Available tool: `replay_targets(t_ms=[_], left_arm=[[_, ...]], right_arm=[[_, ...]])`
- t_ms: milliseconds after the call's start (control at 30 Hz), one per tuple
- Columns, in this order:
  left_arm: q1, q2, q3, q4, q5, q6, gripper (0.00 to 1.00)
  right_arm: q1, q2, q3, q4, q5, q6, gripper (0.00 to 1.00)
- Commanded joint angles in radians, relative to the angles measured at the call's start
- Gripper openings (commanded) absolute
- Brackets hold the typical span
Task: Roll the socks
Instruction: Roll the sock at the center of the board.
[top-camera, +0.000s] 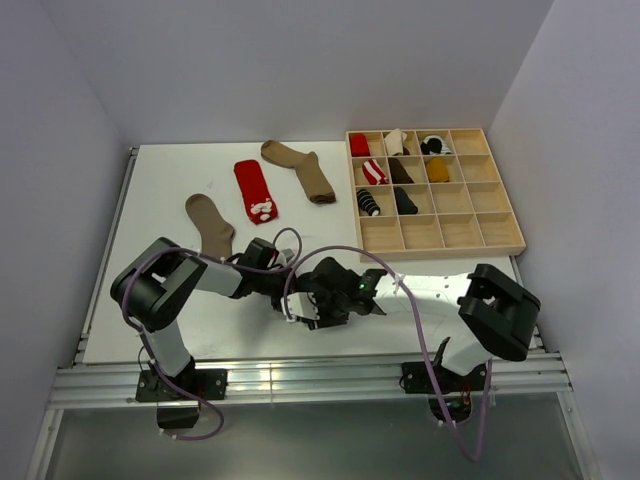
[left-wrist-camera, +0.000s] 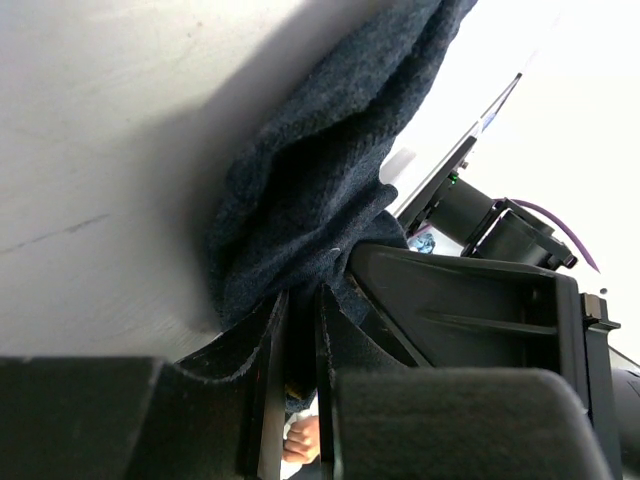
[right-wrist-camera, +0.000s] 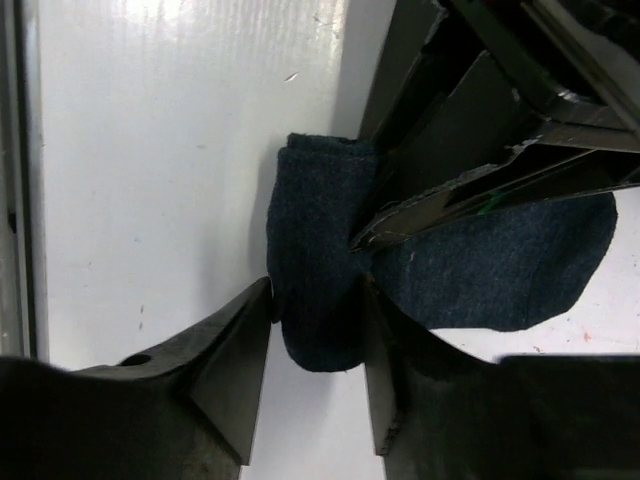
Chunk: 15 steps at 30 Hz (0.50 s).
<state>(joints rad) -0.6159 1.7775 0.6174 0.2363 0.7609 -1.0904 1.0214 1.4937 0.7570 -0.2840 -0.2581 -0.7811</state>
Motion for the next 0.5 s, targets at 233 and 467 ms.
replay_targets(t_ms=[233,467], left_arm=[[-0.007,-0.015,-0.051,-0.074,-0.120,-0.002,0.13],[-0.007,-0.110,-0.140,0.095,-0.173,-0.126,0.28]], right_arm=[[-0.052,0.129,0.178,-0.204,-0.100,0.017,0.20],[-0.208,0.308,0.387,-0.516,-0.318,-0.044,0.20]])
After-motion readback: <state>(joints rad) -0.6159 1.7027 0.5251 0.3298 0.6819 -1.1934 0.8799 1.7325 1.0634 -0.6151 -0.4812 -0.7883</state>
